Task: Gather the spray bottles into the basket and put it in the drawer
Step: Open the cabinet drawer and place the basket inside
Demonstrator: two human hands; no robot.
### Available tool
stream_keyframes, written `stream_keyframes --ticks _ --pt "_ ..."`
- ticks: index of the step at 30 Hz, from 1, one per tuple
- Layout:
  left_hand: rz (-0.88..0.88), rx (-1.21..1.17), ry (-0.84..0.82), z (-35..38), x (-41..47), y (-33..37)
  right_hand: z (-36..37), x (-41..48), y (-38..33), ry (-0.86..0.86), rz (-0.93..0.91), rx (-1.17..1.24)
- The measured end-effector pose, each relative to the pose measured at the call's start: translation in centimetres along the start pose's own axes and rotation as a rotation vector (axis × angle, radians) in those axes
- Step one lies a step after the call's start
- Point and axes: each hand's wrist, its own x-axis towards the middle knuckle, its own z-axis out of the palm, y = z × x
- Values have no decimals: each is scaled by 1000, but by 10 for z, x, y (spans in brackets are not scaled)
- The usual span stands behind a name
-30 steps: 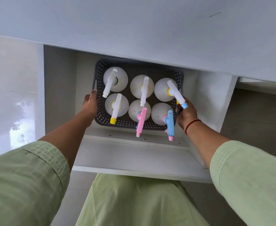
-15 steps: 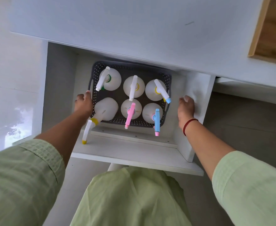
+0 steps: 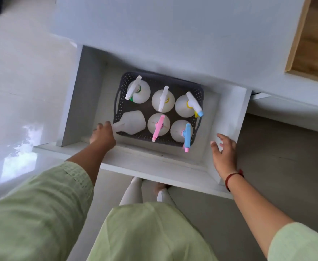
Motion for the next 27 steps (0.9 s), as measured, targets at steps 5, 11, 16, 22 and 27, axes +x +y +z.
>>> stream_keyframes --ticks 5,11,16,22,27 --pt "-31 91 132 -14 9 0 17 2 -3 -19 -29 -23" --pt "-124 131 70 -23 25 -21 21 10 -12 -18 -16 -31" --pt "-37 -76 29 -9 30 -37 21 19 -18 -13 -17 -36" --pt "141 -244 181 -20 6 -35 16 13 -24 45 10 25" --pt "309 -294 297 -35 -10 -3 14 7 -20 106 117 120"
